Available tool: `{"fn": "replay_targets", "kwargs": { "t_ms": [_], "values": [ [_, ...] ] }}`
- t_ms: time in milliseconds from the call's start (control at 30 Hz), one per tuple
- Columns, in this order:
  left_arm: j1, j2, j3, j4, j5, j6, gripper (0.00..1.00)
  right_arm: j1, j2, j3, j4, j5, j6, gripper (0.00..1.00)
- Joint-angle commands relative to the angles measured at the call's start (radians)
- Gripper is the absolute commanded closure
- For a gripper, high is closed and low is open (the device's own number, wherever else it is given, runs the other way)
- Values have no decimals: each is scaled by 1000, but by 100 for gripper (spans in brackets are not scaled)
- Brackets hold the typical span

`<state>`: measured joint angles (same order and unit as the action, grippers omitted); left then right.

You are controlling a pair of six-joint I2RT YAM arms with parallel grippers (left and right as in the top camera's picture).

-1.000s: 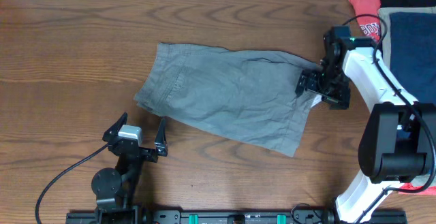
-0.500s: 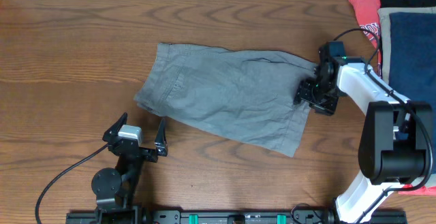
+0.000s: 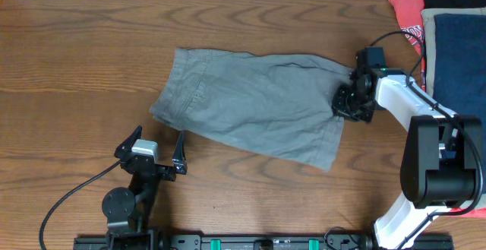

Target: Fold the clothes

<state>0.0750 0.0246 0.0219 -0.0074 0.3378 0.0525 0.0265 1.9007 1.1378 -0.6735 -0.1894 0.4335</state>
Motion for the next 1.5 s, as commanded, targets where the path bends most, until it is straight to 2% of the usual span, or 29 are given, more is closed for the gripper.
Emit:
{"fn": "replay_targets", "kwargs": {
  "t_ms": [0,267,367,500,567,667,700,733,767,800,833,1067,1167,1233,1267,1333,1367,1467],
  "values": [
    [4,-1,-17,-37,21,6,2,-27,30,-13,56,17,-5,99],
    [4,-1,-17,-37,21,6,2,-64,30,43,198,19,-139,95],
    [4,-1,-17,-37,21,6,2,-65,30,78,210,84,-145,95],
    [4,-1,-17,-37,21,6,2,-67,30,135,205,194,-143,95],
    [4,-1,-17,-37,21,6,2,-69,30,179,173,234,-143,99],
    [4,-1,-17,-37,21,6,2,-71,30,258,104,249,-143,99],
    [4,-1,-17,-37,21,6,2,-71,30,287,76,249,-143,96],
    [4,-1,-17,-37,21,6,2,-70,30,310,50,248,-143,75],
    [4,-1,-17,-37,21,6,2,-70,30,335,23,244,-143,41],
    [4,-1,-17,-37,21,6,2,-70,30,352,-2,241,-143,16],
    [4,-1,-17,-37,21,6,2,-70,30,369,-30,241,-143,1],
    [4,-1,-17,-37,21,6,2,-67,29,393,-131,214,-96,1],
    [4,-1,-17,-37,21,6,2,-51,29,393,-129,95,-98,3],
    [4,-1,-17,-37,21,6,2,-31,29,393,-120,-13,-132,9],
    [4,-1,-17,-37,21,6,2,-18,29,393,-119,-55,-155,15],
    [4,-1,-17,-37,21,6,2,19,29,393,-125,-91,-183,34],
    [4,-1,-17,-37,21,6,2,38,29,391,-127,-86,-193,40],
    [4,-1,-17,-37,21,6,2,104,32,378,-128,-16,-206,68]
  ]
}}
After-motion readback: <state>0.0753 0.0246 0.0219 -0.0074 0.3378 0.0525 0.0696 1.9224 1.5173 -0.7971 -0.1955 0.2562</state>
